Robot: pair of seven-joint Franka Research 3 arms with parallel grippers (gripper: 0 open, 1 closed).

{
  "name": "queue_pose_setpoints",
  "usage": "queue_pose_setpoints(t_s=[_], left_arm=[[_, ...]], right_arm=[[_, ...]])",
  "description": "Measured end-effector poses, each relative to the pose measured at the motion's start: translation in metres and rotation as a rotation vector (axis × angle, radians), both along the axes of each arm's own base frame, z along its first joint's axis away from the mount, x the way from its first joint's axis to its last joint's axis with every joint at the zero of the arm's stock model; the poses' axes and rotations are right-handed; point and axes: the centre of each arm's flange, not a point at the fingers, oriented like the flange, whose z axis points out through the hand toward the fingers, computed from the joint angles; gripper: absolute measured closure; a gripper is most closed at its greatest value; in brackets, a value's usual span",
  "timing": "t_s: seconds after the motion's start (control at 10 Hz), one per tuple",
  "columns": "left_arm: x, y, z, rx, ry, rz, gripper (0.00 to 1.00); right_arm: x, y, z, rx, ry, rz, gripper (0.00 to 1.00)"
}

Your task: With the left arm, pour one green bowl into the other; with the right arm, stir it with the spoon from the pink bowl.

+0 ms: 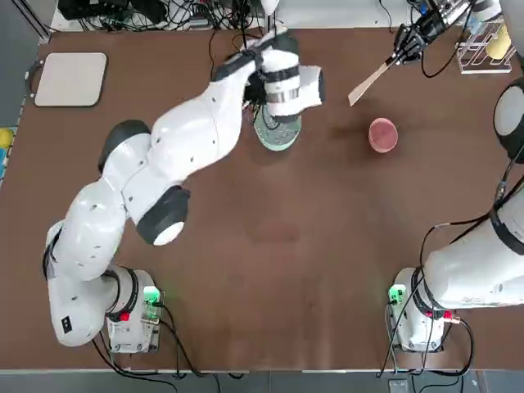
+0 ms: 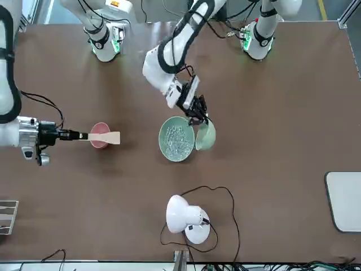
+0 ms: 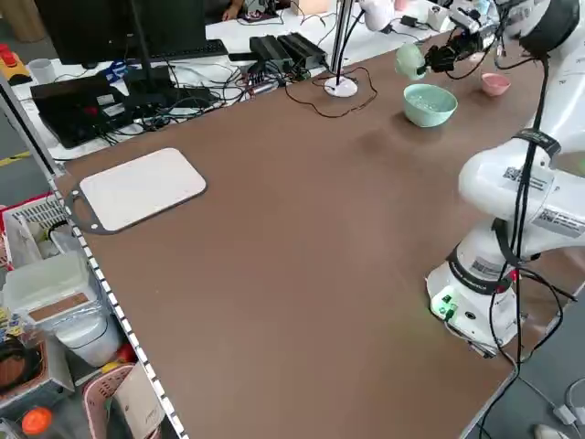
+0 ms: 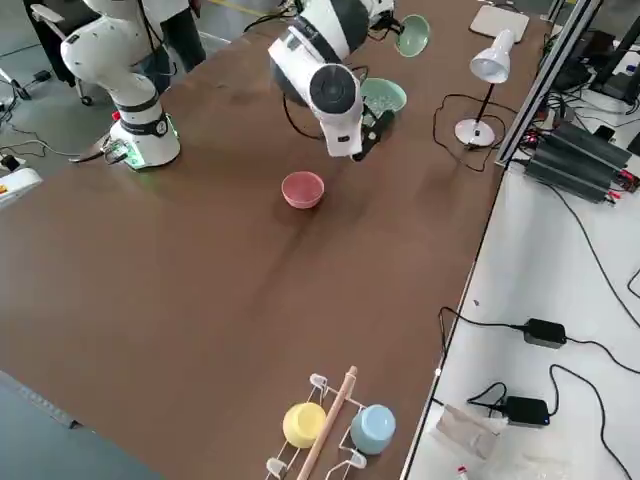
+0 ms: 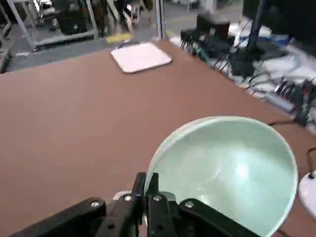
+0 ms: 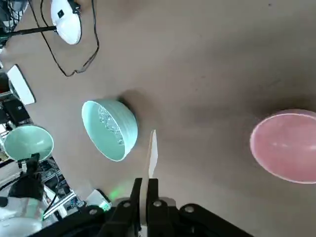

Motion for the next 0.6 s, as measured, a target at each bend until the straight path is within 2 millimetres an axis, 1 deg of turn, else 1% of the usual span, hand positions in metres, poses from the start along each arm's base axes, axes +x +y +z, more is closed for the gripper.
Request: queue_pose_setpoints(t_s=[0.1, 0.3, 0.4, 0.6], left_arm=[[0.009, 0.016, 0.017, -0.026, 0.055, 0.012, 0.96], [0.025, 0.052, 0.044, -0.069, 0.182, 0.019, 0.96], [0.034, 0.073, 0.059, -0.092, 0.241, 0.019, 0.96], [0.066, 0.126, 0.086, -0.146, 0.329, 0.012, 0.96]], right_arm=[[0.002, 0.026, 0.006, -0.024, 0.010, -0.010, 0.94], [0.003, 0.073, 0.017, -0.063, 0.017, -0.036, 0.94], [0.002, 0.096, 0.024, -0.083, 0.013, -0.054, 0.94], [-0.004, 0.144, 0.037, -0.131, 0.001, -0.064, 0.94]])
